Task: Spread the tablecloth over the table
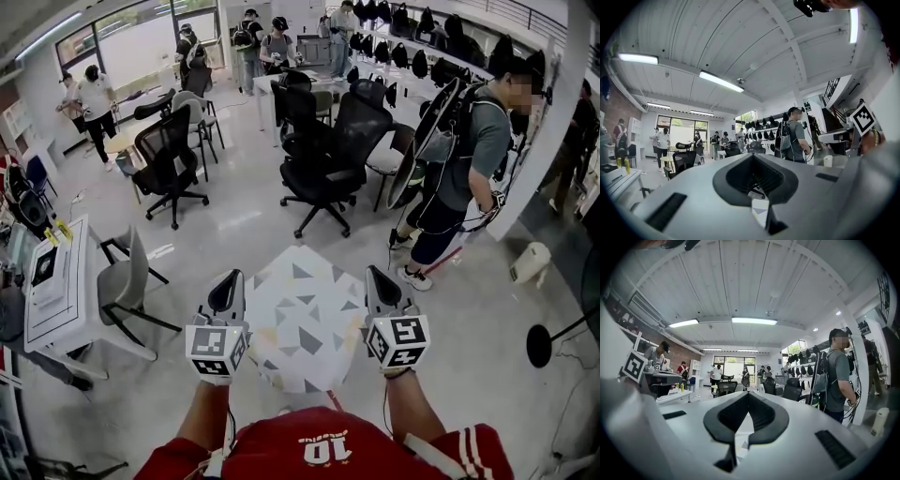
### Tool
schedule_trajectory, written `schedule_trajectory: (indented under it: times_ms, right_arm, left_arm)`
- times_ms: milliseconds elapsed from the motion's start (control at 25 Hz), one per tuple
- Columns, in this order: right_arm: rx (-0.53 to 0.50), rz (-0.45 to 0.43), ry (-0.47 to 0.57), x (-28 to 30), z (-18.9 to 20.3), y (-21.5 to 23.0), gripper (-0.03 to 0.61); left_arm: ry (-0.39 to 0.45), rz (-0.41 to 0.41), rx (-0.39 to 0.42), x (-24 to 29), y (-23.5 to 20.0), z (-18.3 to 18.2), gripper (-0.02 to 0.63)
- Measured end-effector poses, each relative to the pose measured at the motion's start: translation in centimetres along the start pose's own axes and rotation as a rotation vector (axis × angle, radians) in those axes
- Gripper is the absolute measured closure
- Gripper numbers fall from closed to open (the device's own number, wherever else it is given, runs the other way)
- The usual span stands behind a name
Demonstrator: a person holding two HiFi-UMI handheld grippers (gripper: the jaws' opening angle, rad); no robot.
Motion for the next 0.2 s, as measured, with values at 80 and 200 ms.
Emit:
schedule_trajectory:
  times_ms: [80,200]
  right_arm:
    - [-0.002,-0.004,-0.007,0.01,0.06,0.00,0.565]
    - [-0.001,-0.009,-0.013,0.01,0.12,0.05,0.565]
  left_arm:
    - [-0.002,0.001,0.002,0.03,0.08,-0.11,0.606]
    - [-0.003,0.003,0.006,0.09,0.30,-0.24,0.606]
Point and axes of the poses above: the fingertips, and each gripper's own axes: x forward along the fingers, y to its right, z out of its underside, the point moved 2 cm from there along -x, backward along the fingers, and after that the axes turned 2 degrees about y, right-handed, at the moved point
